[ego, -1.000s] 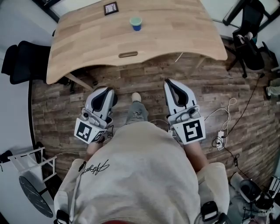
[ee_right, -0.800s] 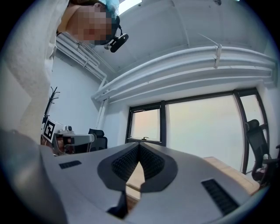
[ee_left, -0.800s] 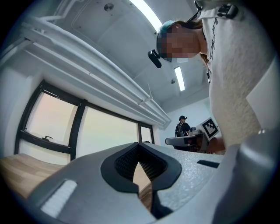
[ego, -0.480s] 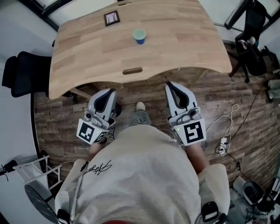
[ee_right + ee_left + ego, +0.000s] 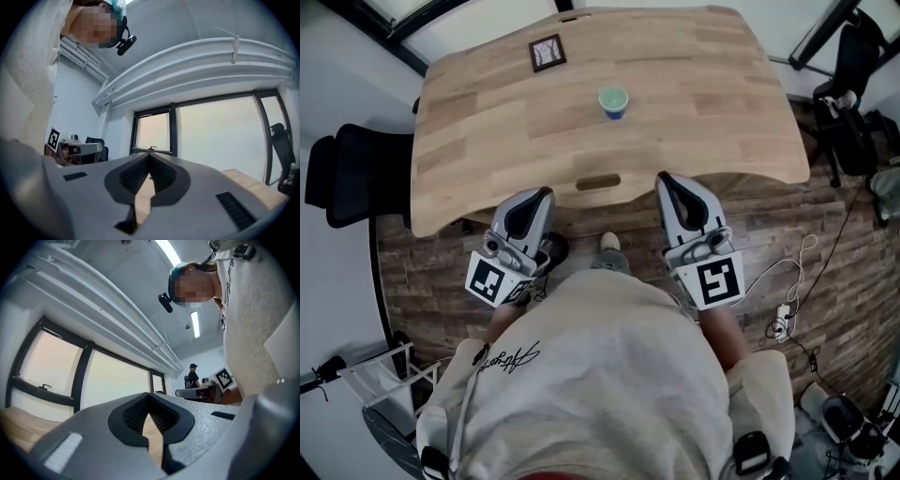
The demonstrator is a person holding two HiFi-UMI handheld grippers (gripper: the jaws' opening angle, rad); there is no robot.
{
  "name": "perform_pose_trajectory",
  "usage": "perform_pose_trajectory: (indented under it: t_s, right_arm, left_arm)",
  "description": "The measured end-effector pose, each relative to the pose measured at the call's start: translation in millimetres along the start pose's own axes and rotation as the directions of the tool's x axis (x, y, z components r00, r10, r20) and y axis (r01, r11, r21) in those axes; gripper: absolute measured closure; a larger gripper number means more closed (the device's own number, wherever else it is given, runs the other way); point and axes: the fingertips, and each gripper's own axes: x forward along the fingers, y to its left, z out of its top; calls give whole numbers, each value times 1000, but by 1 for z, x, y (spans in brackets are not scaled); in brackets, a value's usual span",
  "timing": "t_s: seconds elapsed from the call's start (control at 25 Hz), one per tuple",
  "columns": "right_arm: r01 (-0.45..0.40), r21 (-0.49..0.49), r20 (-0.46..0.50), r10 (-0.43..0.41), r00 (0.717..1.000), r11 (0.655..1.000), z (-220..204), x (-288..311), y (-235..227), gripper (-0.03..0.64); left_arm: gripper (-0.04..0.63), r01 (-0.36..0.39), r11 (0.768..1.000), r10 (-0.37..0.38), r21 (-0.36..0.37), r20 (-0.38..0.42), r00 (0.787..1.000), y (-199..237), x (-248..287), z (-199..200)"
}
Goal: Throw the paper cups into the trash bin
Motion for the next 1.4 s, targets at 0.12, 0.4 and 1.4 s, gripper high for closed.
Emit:
perform_pose_trajectory:
  t_s: [0.12, 0.4, 1.4]
  right_arm:
    - [4, -1, 11, -4, 1000, 1000, -1, 20, -5, 609]
    - [8, 15, 3, -8, 1000, 1000, -13, 63, -17, 609]
    - [-103, 83, -28, 105, 994, 991, -44, 105, -63, 609]
  left_arm:
    - [592, 14, 1000, -14, 2, -3, 1000, 19, 10, -3]
    - [592, 24, 1000, -24, -6, -14, 1000, 59, 29, -14]
    - [592, -72, 997, 70, -26, -55, 996, 94, 64, -33]
